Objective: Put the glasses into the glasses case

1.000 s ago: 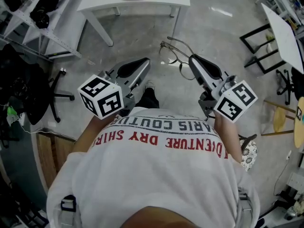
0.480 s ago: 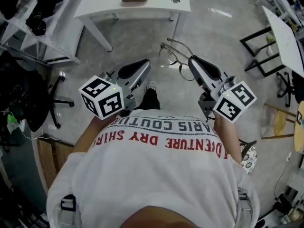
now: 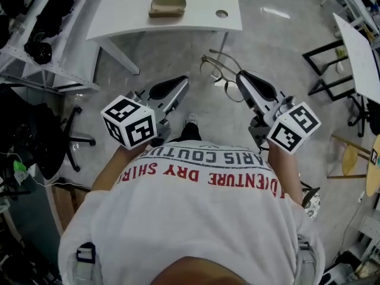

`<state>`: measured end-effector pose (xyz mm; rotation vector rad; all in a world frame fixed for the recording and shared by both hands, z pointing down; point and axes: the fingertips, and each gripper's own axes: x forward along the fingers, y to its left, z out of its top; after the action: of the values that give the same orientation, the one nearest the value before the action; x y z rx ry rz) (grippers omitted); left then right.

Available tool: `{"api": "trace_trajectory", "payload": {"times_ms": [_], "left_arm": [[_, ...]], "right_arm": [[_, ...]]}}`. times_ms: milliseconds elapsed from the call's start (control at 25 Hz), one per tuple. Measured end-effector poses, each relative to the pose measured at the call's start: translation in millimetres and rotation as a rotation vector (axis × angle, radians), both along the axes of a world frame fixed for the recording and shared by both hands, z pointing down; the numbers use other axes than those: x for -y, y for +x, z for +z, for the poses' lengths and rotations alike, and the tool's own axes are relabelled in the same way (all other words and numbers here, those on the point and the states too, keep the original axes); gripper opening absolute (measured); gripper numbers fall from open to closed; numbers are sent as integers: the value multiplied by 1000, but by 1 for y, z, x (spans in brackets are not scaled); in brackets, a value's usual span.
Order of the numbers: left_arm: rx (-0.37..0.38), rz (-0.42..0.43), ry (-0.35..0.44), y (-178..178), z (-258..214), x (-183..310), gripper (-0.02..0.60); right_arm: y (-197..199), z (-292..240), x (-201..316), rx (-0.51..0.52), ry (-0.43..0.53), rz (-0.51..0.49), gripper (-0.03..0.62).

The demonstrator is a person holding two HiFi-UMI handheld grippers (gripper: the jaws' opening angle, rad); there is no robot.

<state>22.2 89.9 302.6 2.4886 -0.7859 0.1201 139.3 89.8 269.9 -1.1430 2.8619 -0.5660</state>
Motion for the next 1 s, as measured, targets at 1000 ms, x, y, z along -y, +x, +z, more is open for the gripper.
{"api": "trace_trajectory", "payload": {"times_ms": [1000], "left_arm": [[5,-72,-64,-63,31,225,29]], "right_arm": [[-54,32,228,-45,-78,-32,35]]}}
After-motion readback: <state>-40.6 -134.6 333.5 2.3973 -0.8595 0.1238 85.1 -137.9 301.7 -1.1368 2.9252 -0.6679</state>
